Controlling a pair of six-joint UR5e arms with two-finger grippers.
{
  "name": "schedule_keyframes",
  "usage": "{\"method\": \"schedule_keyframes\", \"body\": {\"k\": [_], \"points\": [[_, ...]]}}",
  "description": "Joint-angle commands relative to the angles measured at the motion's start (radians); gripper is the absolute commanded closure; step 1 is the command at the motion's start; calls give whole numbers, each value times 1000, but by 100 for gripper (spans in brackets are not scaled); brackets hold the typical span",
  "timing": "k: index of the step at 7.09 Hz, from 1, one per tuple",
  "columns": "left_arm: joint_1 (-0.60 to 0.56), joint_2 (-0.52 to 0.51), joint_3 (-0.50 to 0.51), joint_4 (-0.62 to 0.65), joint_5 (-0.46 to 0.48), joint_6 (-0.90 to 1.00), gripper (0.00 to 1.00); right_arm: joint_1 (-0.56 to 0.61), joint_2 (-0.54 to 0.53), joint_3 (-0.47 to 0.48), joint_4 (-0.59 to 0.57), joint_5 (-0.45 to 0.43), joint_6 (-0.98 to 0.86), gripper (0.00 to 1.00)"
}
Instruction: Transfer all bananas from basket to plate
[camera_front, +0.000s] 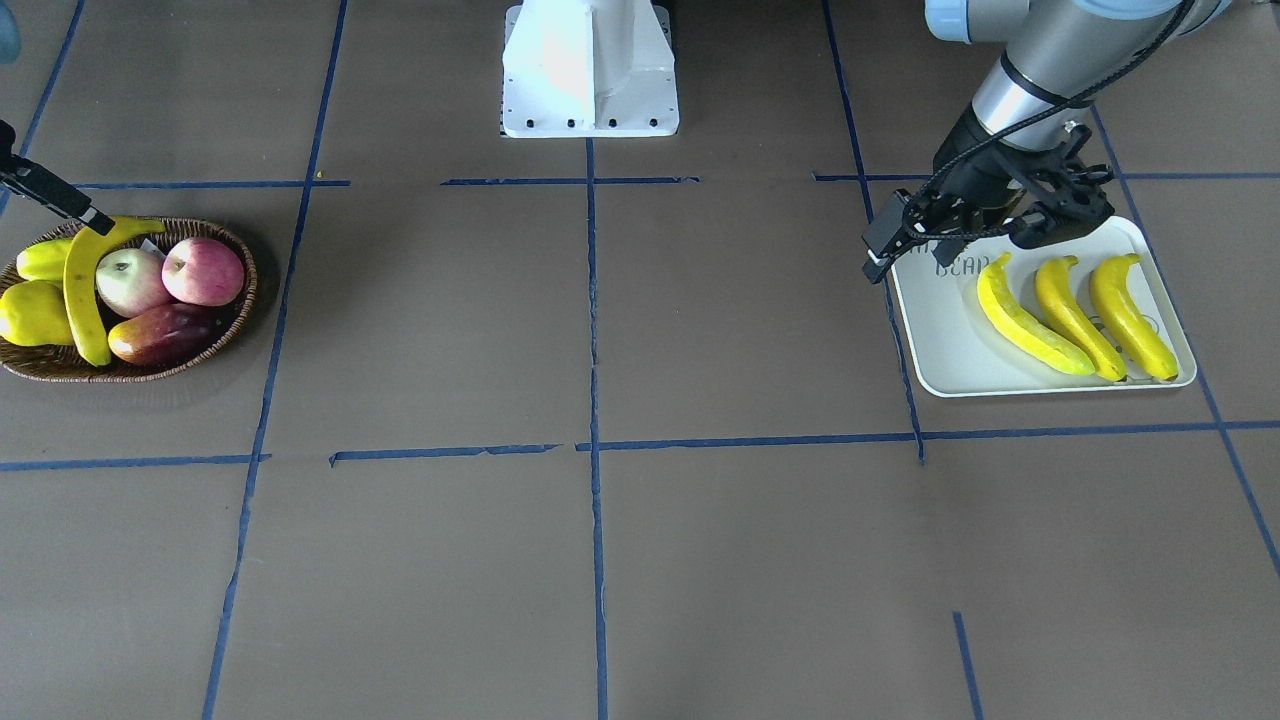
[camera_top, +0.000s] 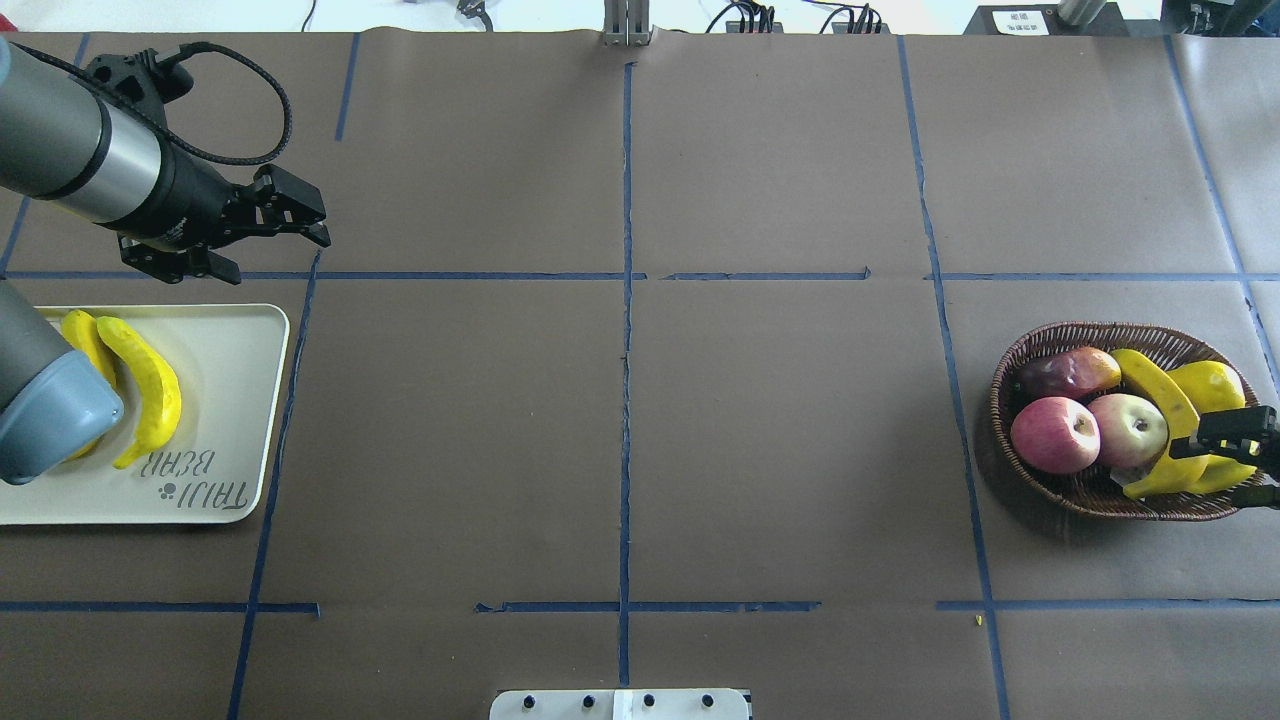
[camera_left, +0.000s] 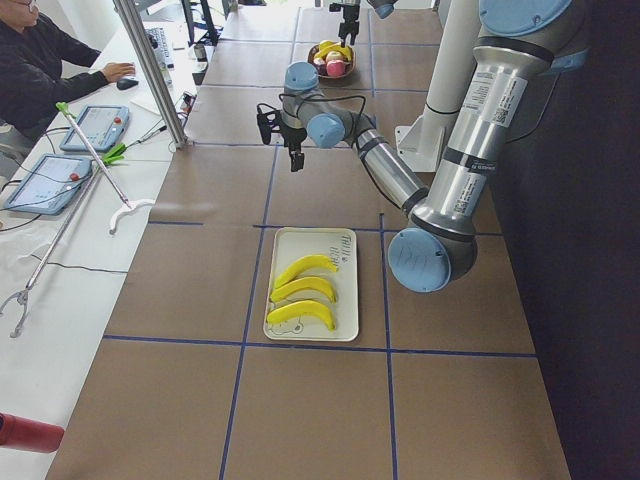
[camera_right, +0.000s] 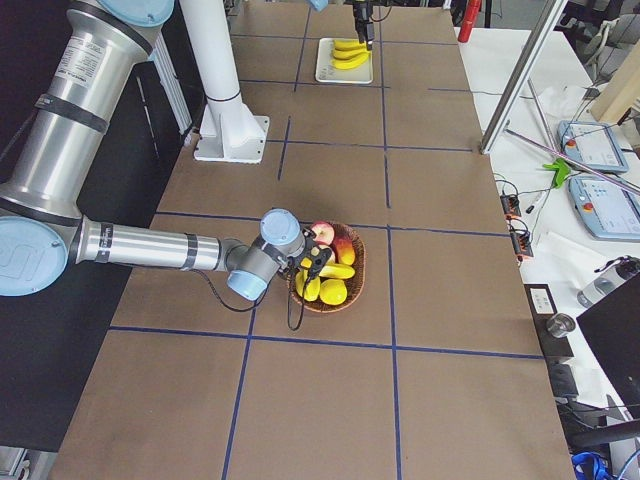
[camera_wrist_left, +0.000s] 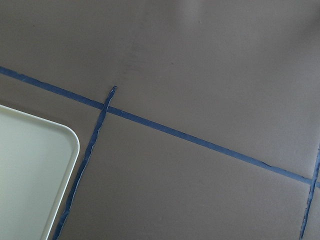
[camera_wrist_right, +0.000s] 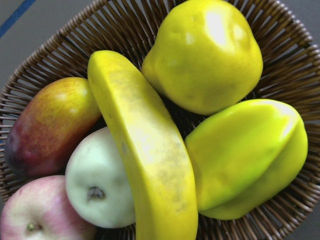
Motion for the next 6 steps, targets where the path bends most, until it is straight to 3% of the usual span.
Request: {"method": "schedule_keyframes", "body": {"k": [1, 2, 3, 4, 5, 6], "points": [[0, 1, 0, 0, 1, 0, 0, -12, 17, -19, 0, -31, 8, 1], [2, 1, 0, 0, 3, 0, 0, -13, 31, -20, -1, -32, 13, 18], [2, 2, 1, 0, 4, 0, 0, -11, 31, -19, 2, -30, 8, 59], [2, 2, 3, 0, 4, 0, 0, -10, 31, -19, 9, -28, 2, 86], [2, 2, 3, 0, 4, 0, 0, -6, 22, -20, 53, -27, 1, 96], [2, 2, 4, 0, 4, 0, 0, -3, 16, -22, 86, -25, -2, 98]]}}
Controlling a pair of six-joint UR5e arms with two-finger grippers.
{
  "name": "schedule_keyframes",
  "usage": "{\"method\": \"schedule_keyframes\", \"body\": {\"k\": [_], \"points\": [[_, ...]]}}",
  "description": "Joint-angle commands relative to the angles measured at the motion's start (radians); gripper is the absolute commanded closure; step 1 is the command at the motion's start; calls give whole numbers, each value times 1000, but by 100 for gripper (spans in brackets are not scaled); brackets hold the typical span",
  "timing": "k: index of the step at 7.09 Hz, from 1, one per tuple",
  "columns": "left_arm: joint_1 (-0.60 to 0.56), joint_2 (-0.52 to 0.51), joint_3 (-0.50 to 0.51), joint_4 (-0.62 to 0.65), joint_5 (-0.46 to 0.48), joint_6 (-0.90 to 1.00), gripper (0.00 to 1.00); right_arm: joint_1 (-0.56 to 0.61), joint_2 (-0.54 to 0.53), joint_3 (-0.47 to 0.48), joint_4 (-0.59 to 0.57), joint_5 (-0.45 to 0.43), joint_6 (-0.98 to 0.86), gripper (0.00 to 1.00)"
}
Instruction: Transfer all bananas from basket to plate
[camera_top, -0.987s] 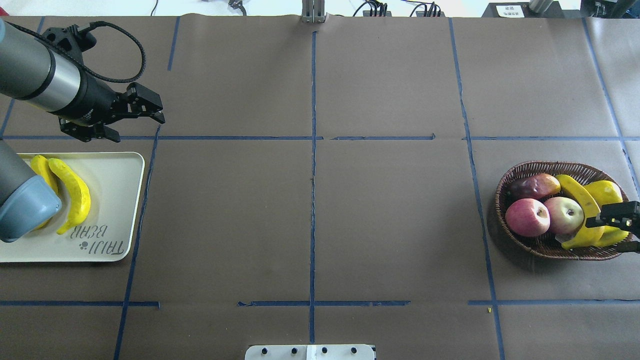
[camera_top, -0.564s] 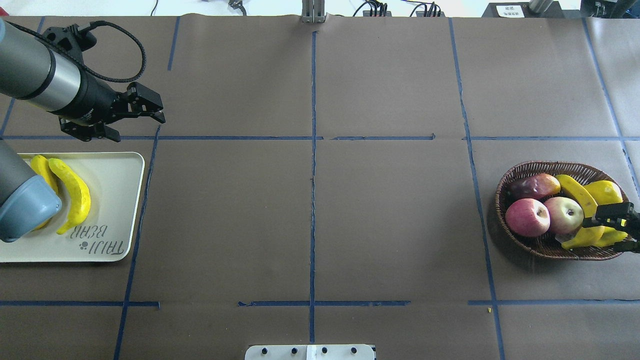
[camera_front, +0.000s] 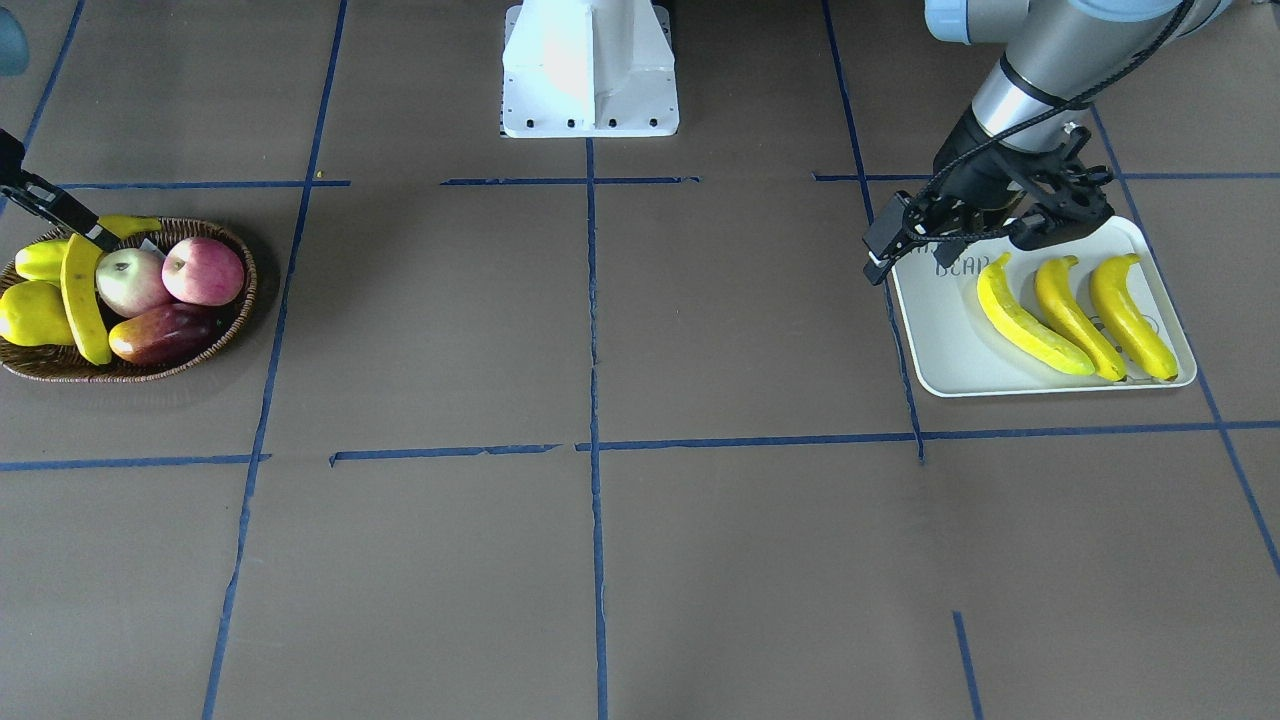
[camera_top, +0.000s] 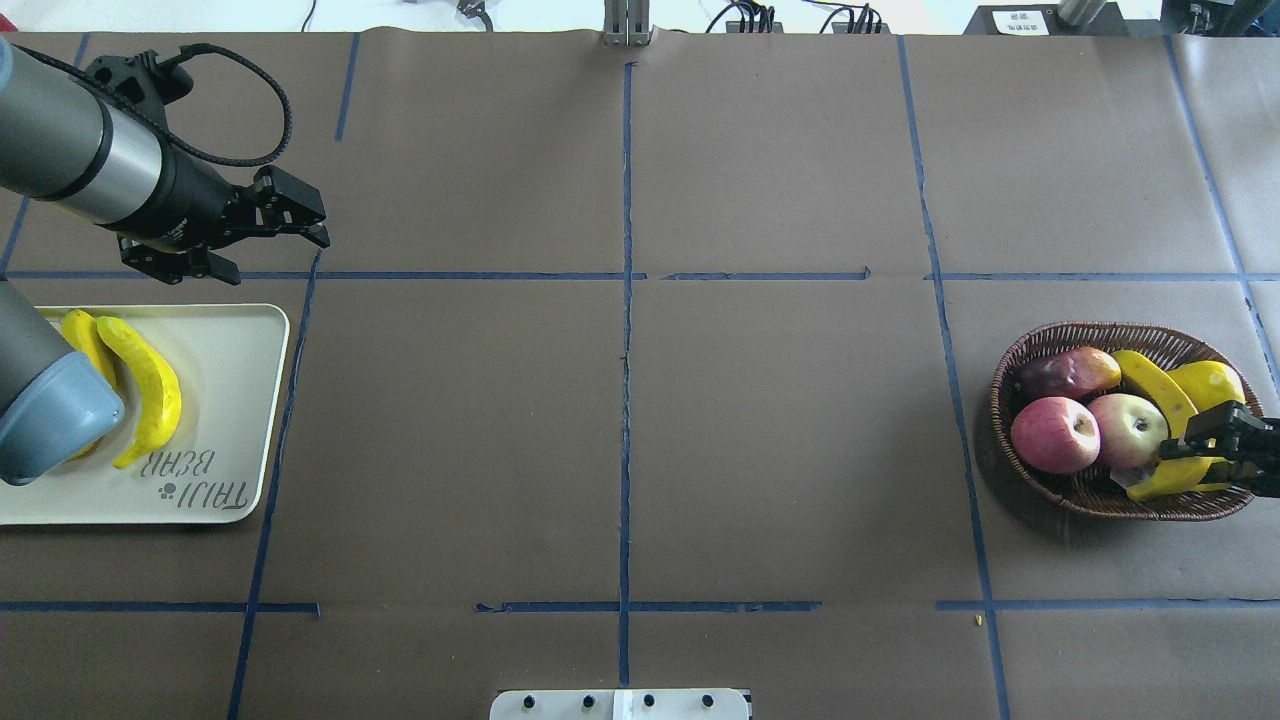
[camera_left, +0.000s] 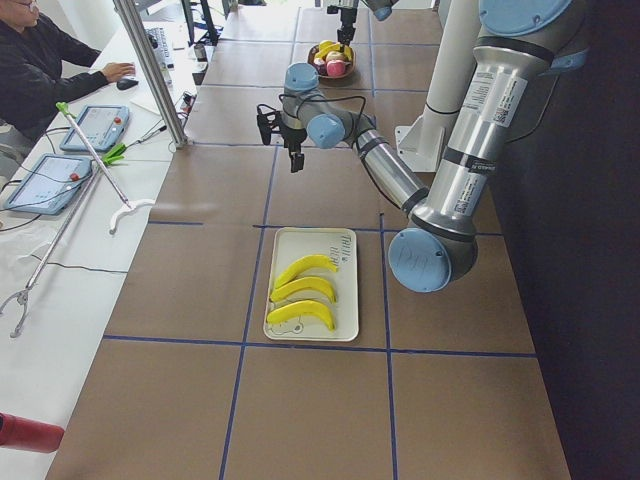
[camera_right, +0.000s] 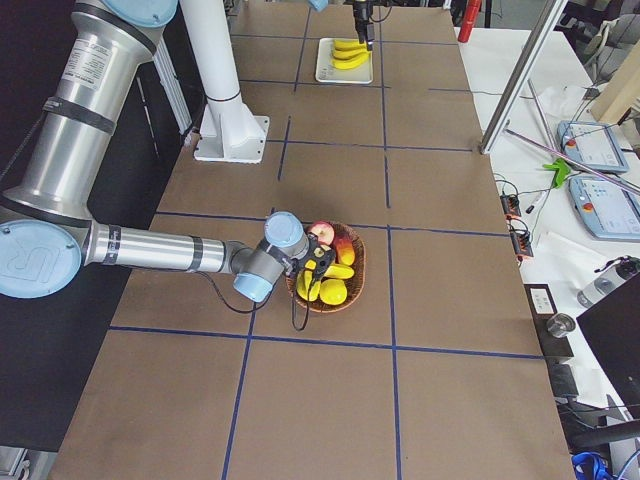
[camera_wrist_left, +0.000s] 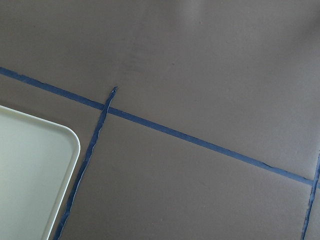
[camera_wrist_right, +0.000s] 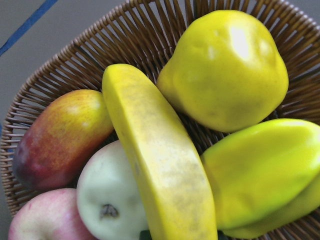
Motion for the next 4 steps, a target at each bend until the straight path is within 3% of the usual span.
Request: {"method": "schedule_keyframes", "body": {"k": [1, 4], "points": [[0, 0, 3, 0, 0, 0, 0, 11, -9, 0, 67, 3, -7, 98], [9, -3, 0, 0, -4, 0, 0, 237, -1, 61, 98, 47, -216, 99]]}}
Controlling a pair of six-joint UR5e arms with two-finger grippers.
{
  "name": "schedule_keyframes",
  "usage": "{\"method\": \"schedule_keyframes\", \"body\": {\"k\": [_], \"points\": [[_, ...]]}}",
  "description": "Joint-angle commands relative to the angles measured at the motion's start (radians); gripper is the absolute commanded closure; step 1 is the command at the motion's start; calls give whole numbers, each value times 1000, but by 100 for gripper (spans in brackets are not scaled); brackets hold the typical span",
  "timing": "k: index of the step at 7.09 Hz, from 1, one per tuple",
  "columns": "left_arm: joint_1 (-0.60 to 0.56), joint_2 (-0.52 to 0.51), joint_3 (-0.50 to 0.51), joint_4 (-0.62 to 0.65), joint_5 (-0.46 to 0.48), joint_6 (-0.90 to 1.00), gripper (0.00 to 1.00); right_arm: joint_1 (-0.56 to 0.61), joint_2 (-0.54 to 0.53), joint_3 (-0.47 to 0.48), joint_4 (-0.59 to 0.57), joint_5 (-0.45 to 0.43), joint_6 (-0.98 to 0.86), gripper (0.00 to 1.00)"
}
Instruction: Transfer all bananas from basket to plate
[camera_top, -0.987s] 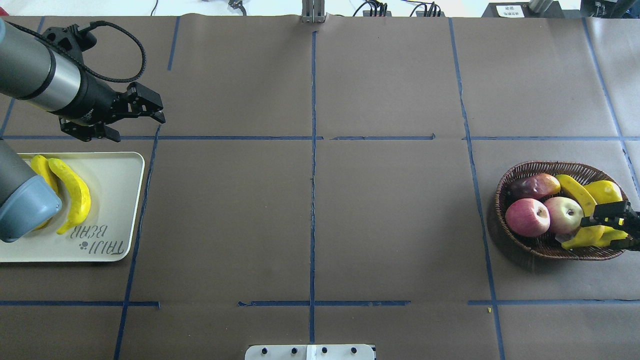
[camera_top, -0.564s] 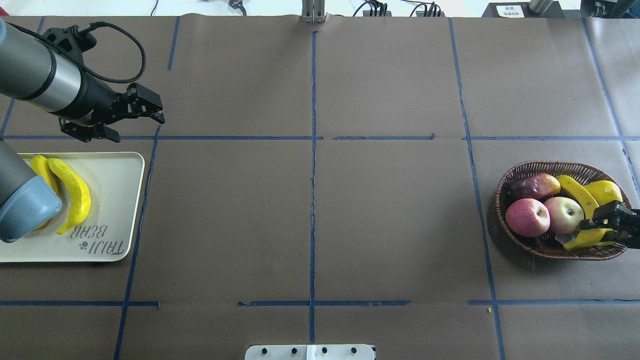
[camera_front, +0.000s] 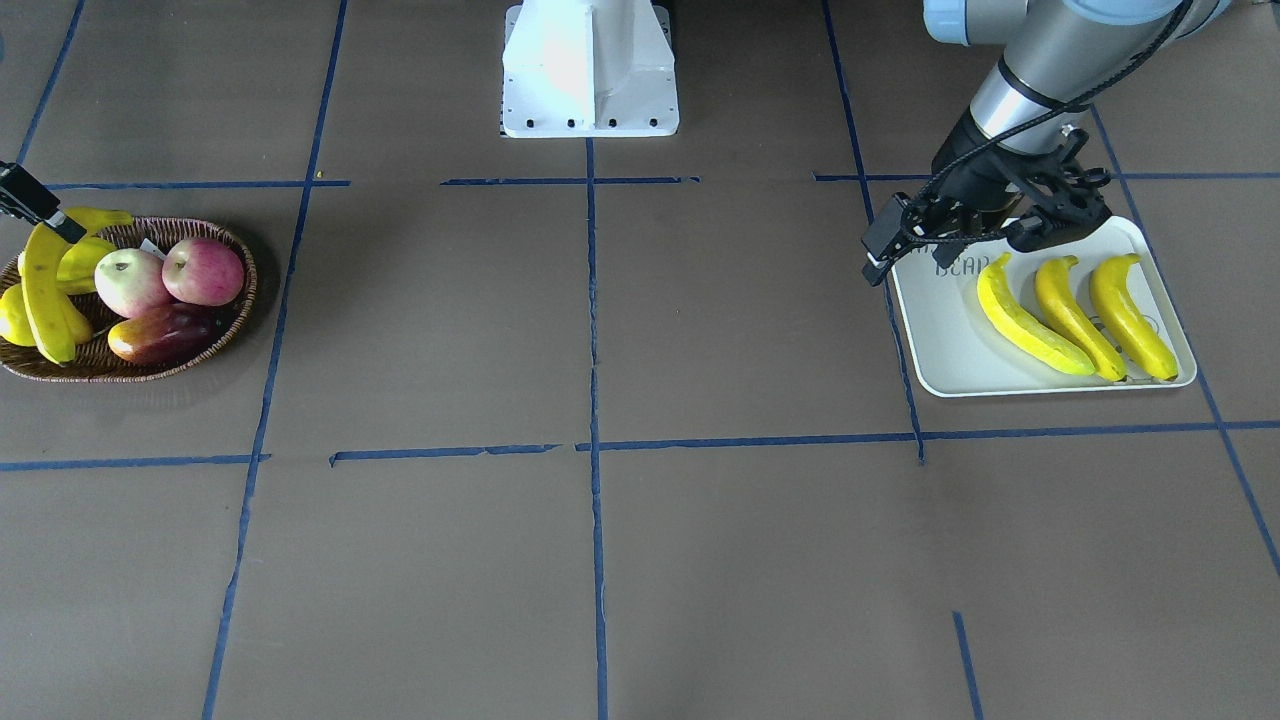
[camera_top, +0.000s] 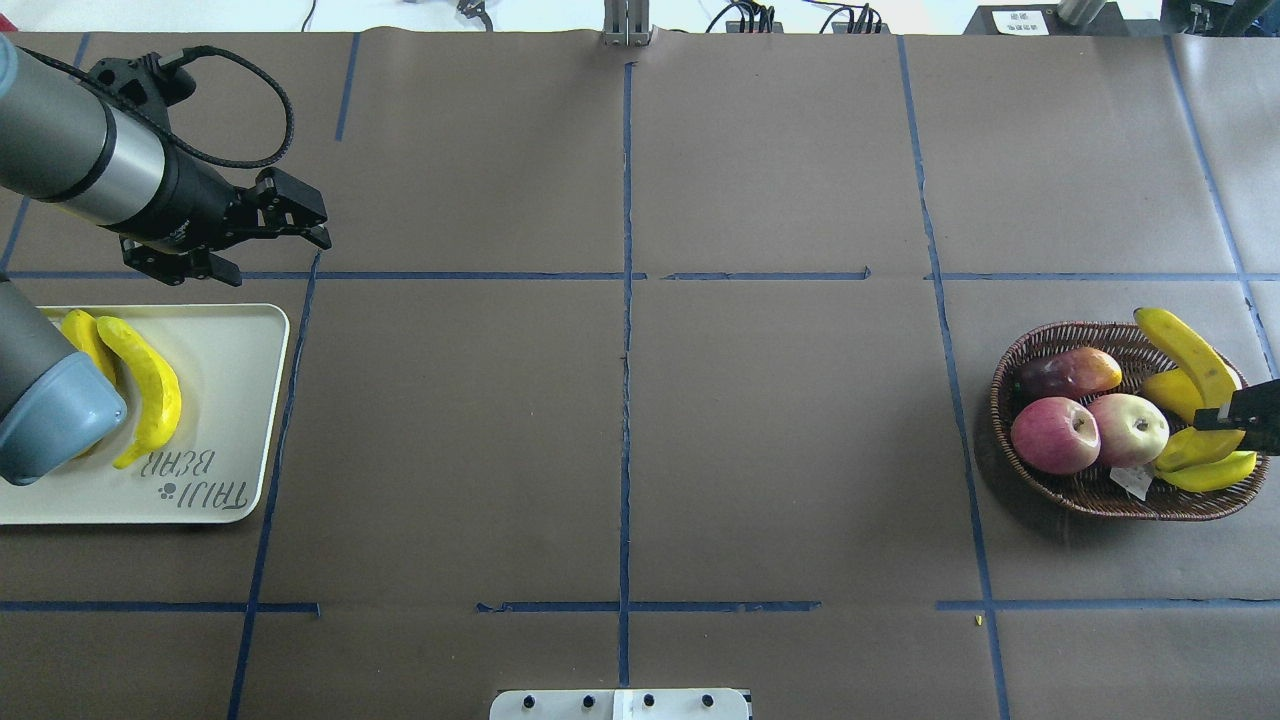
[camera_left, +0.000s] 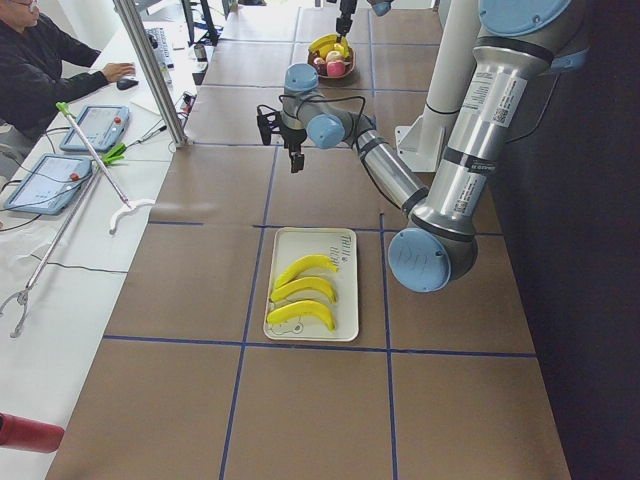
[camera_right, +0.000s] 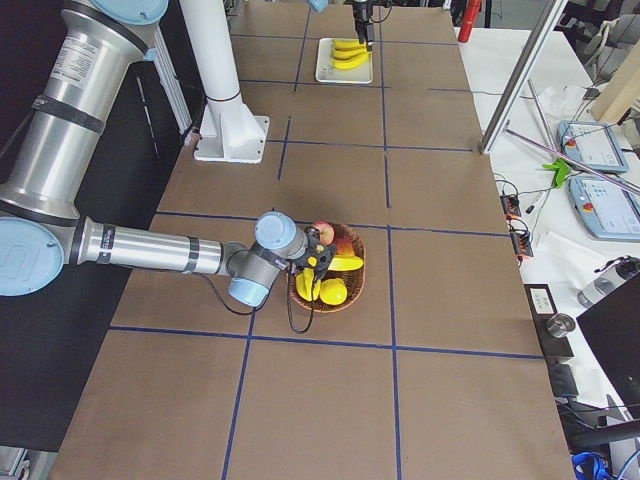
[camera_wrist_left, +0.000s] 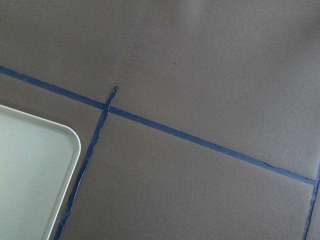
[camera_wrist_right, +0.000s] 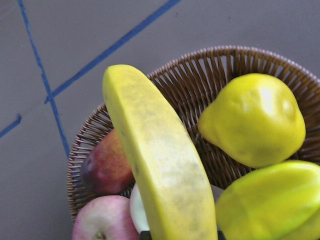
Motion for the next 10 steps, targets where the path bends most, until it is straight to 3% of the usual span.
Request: {"method": "schedule_keyframes", "body": {"k": [1, 2, 3, 5, 6, 8, 9, 10], "points": [[12, -10, 1, -1, -1, -2, 0, 108, 71, 41, -1, 33, -165, 100], [18, -15, 4, -2, -4, 0, 0, 76, 179, 41, -30, 33, -165, 100], [25, -23, 9, -9, -6, -2, 0, 19, 308, 43, -140, 21, -165, 100], [29, -56, 13, -12, -7, -17, 0, -58, 595, 46, -472, -7, -166, 100], [35, -72, 16, -15, -6, -52, 0, -126, 660, 101, -605, -77, -168, 100], [38, -118, 15, -93, -7, -150, 0, -327, 827, 242, -966, -299, -166, 99], [38, -131, 30, -188, -7, -241, 0, -452, 875, 276, -1047, -470, -168, 99], [38, -150, 62, -295, -9, -340, 0, -593, 906, 279, -1054, -657, -168, 99]]}}
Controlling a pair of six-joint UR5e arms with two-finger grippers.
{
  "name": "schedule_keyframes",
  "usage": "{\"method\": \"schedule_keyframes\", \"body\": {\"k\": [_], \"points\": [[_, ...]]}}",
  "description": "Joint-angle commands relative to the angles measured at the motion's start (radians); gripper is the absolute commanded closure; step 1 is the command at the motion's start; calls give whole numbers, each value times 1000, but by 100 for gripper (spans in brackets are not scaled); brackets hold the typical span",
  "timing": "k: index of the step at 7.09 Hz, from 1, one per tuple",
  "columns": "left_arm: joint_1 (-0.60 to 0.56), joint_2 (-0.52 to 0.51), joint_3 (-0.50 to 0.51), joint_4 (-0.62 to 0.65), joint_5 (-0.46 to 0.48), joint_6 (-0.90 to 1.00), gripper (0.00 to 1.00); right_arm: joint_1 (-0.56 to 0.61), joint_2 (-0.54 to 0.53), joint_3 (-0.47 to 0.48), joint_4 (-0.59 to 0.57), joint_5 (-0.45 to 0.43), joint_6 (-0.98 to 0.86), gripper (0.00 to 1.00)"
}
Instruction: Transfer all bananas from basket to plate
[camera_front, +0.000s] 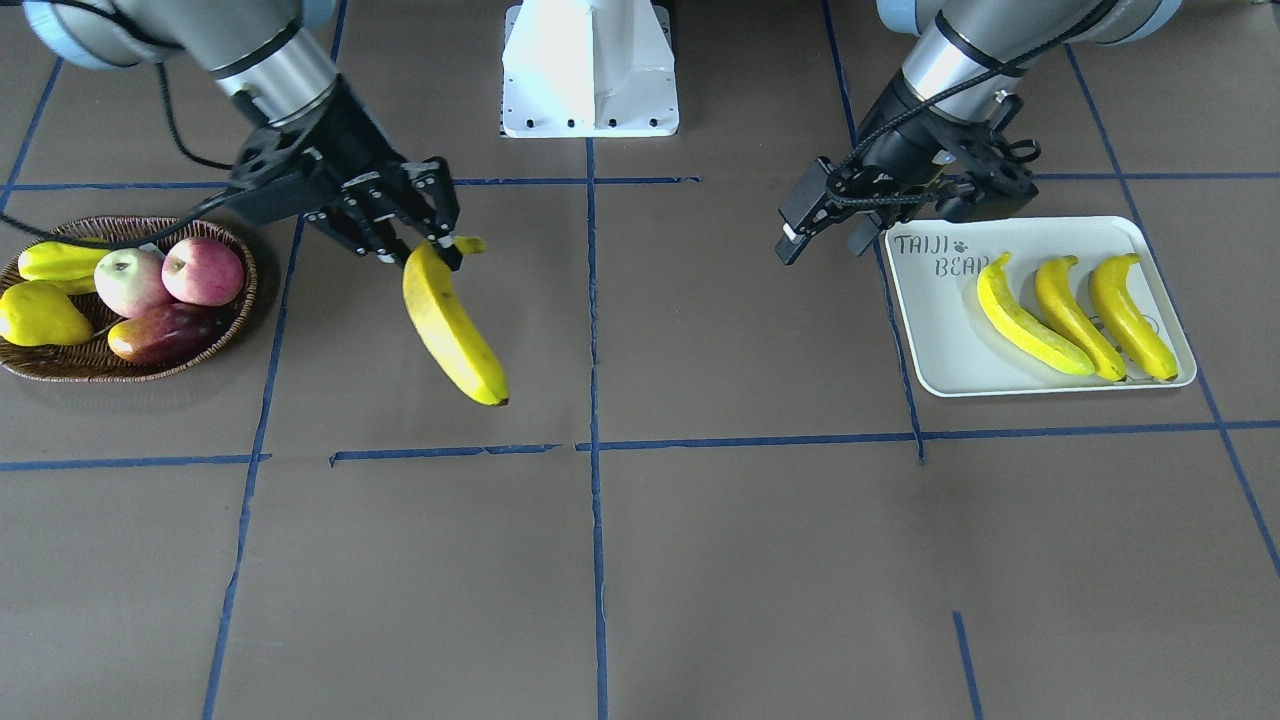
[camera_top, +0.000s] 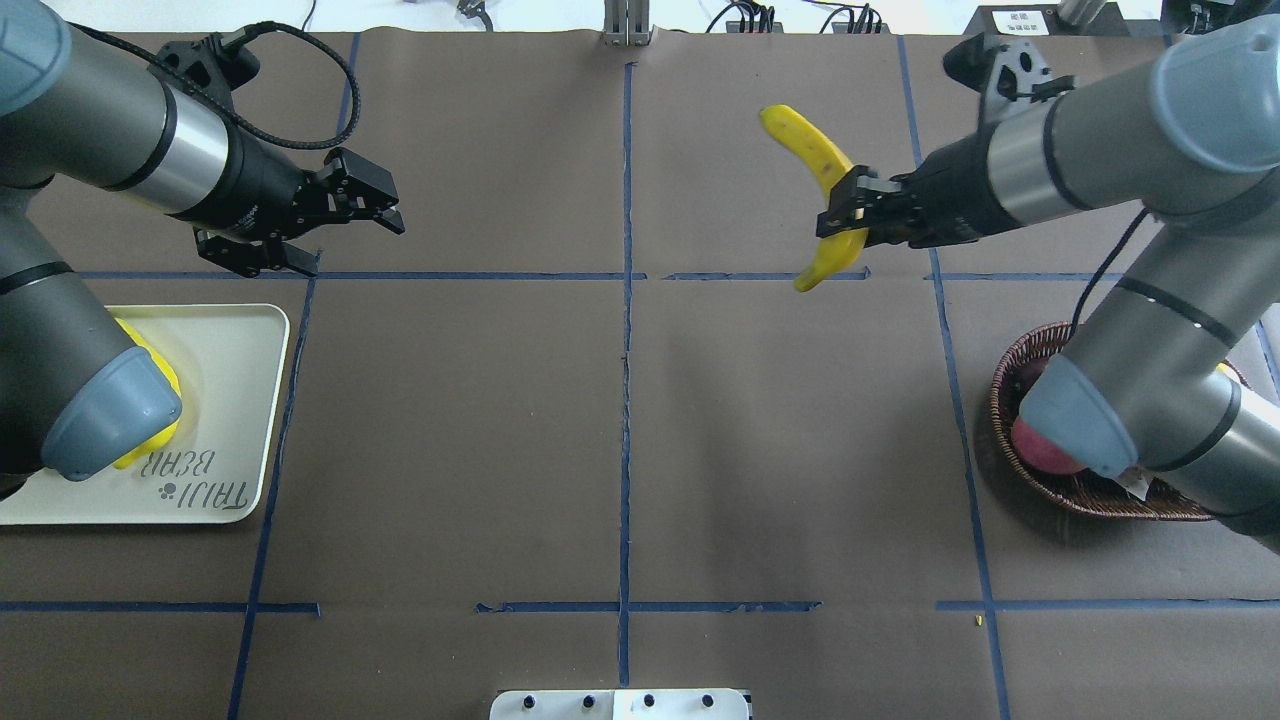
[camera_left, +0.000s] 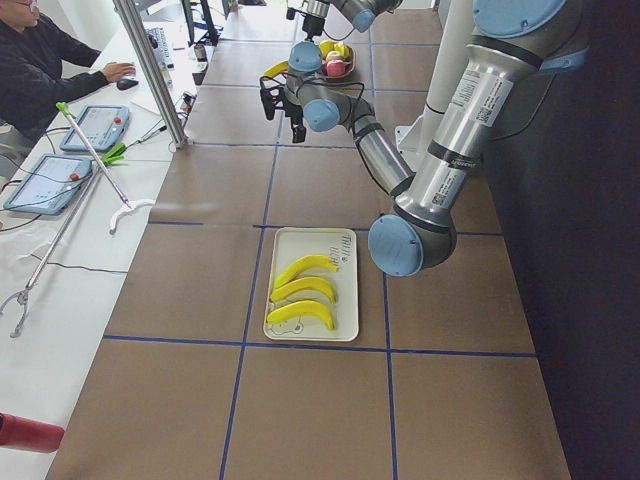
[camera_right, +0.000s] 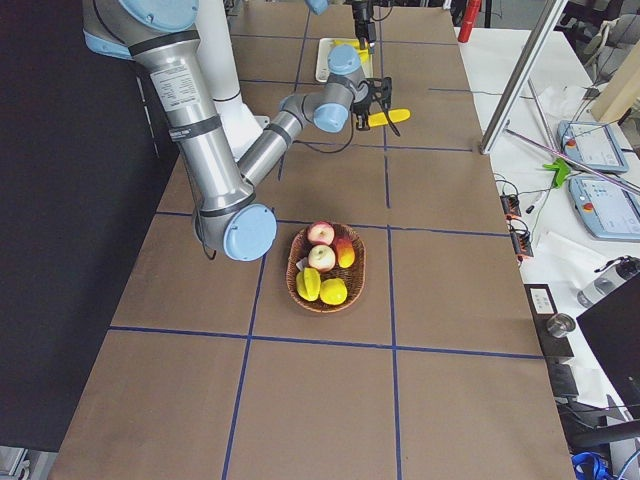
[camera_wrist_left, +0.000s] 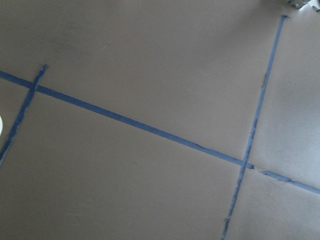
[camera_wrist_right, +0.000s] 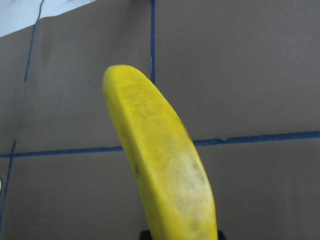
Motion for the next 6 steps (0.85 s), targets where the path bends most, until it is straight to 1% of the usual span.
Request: {"method": "schedule_keyframes", "body": {"k": [1, 2, 3, 4, 6], "points": [[2, -45, 69, -218, -1, -207, 0, -224, 62, 25, -60, -285, 0, 99], [14, -69, 130, -330, 0, -272, 0, -235, 63, 41, -58, -285, 0, 99], [45, -77, 172, -416, 2, -318, 0, -239, 69, 50, -57, -285, 0, 99], [74, -91, 179, -427, 3, -331, 0, -247, 95, 45, -58, -287, 0, 99], [134, -167, 206, -429, 13, -403, 0, -250, 98, 44, -57, -288, 1, 99]]}}
